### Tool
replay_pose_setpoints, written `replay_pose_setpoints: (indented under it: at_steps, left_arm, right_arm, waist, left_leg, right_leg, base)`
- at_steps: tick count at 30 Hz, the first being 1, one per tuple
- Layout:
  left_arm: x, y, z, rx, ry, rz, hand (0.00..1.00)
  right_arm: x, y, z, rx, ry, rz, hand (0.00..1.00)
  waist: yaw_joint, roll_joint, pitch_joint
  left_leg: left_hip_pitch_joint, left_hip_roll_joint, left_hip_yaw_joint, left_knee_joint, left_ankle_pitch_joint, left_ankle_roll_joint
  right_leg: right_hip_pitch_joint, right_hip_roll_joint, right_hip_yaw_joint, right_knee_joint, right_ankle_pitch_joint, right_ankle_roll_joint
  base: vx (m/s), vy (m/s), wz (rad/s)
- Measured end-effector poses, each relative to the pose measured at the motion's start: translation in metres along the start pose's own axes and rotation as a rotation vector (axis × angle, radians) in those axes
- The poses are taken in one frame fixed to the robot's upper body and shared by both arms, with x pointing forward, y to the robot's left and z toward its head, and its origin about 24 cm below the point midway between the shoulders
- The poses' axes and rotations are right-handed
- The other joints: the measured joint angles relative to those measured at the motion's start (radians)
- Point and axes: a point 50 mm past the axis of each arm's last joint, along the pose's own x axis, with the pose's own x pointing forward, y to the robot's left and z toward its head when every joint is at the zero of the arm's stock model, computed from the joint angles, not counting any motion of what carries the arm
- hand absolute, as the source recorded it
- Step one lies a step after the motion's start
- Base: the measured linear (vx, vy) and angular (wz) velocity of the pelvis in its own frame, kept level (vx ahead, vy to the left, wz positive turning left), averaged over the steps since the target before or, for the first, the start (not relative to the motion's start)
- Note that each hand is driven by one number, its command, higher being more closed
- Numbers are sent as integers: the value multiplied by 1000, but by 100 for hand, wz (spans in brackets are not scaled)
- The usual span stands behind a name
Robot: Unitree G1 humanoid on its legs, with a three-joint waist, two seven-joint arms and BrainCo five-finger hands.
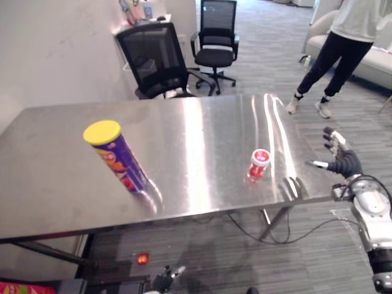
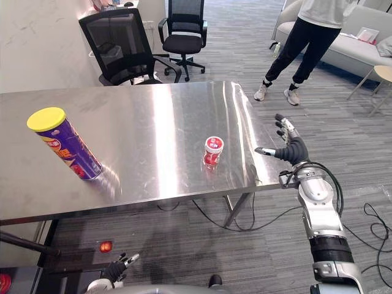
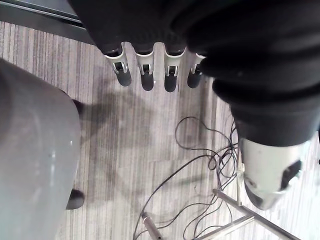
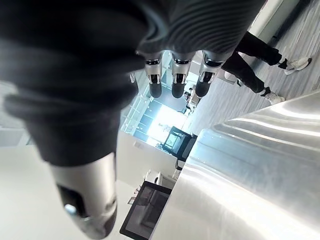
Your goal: Put the gum and the chips on the shelf.
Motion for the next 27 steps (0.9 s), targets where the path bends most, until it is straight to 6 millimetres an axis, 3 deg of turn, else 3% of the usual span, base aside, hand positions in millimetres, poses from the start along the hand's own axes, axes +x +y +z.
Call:
replay_pose_setpoints:
  at_steps: [7, 27]
  left_arm:
    - [3, -1, 8, 12, -21, -9, 0]
    - [5, 0, 26, 19, -83, 6, 0]
  right_arm:
    - [4, 8, -5, -69, 37, 82, 0]
    - [20, 29, 8, -79, -15, 173, 0]
  waist:
    - [7, -3, 22]
    - [37, -27, 74]
  left_leg:
    - [-35, -2, -23, 19, 0, 0]
    - [-82, -7, -24, 35, 0, 2]
  right_leg:
    - [-16, -1, -19, 4, 0, 0]
    - [-64, -7, -14, 29, -1, -3]
  base:
    - [-5, -2, 9]
    - [0, 0, 0]
